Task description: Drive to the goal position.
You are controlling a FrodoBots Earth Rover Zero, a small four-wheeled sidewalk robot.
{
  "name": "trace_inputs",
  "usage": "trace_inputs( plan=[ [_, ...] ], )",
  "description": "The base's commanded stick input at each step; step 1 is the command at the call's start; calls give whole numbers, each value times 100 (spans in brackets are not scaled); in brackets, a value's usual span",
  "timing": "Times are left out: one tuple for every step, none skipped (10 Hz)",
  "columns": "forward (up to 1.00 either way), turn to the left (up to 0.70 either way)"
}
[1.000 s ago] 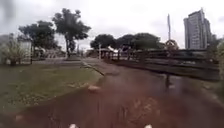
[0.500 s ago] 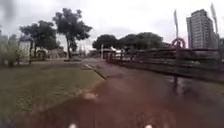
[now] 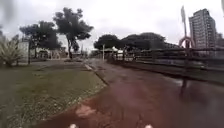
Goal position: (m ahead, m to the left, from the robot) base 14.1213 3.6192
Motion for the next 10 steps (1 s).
trace_inputs(
  plan=[
    [85, 1],
    [85, 1],
    [85, 1],
    [85, 1],
    [85, 1],
    [85, 1],
    [85, 1],
    [85, 1],
    [85, 1],
    [85, 1]
  ],
)
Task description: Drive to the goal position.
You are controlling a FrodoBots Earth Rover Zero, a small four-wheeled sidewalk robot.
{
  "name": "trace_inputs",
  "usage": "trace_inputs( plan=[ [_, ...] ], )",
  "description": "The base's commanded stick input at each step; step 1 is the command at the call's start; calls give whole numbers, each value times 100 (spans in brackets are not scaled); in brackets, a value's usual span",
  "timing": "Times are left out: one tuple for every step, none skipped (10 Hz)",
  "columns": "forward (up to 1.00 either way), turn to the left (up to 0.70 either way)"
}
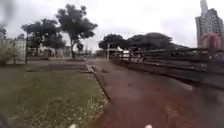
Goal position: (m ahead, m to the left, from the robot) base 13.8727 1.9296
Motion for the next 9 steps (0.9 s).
trace_inputs(
  plan=[
    [85, 1],
    [85, 1],
    [85, 1],
    [85, 1],
    [85, -25],
    [85, -33],
    [85, -33],
    [85, -33],
    [85, -33]
  ],
)
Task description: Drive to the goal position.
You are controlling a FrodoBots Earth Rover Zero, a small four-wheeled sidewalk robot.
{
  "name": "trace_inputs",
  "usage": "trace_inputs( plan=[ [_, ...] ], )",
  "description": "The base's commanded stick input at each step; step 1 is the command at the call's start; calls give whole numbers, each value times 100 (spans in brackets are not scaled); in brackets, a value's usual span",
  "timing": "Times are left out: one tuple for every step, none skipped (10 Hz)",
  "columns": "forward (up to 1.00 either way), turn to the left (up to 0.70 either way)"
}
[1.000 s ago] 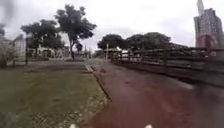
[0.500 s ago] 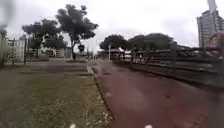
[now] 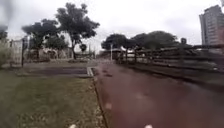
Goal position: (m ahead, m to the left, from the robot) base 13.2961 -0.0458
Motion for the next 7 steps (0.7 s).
trace_inputs(
  plan=[
    [85, -33],
    [85, -33],
    [85, -33],
    [85, -33],
    [85, -33],
    [85, -33],
    [85, -33]
  ],
)
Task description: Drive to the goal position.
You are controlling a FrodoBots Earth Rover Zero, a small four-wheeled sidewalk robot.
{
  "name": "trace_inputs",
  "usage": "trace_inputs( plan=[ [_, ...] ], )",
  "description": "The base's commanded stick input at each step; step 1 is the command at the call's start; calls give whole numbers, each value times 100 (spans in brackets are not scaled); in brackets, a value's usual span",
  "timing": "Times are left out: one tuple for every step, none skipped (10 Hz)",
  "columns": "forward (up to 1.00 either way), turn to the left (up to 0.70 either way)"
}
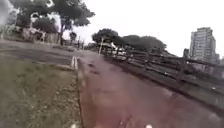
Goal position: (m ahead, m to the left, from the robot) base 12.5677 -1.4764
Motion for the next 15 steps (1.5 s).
trace_inputs(
  plan=[
    [85, -33],
    [85, -33],
    [85, -33],
    [85, -33],
    [85, -33],
    [85, -32],
    [85, -6],
    [85, 1],
    [85, 1],
    [85, 1],
    [85, 1],
    [85, 1],
    [85, -2],
    [85, -14],
    [84, -27]
  ],
)
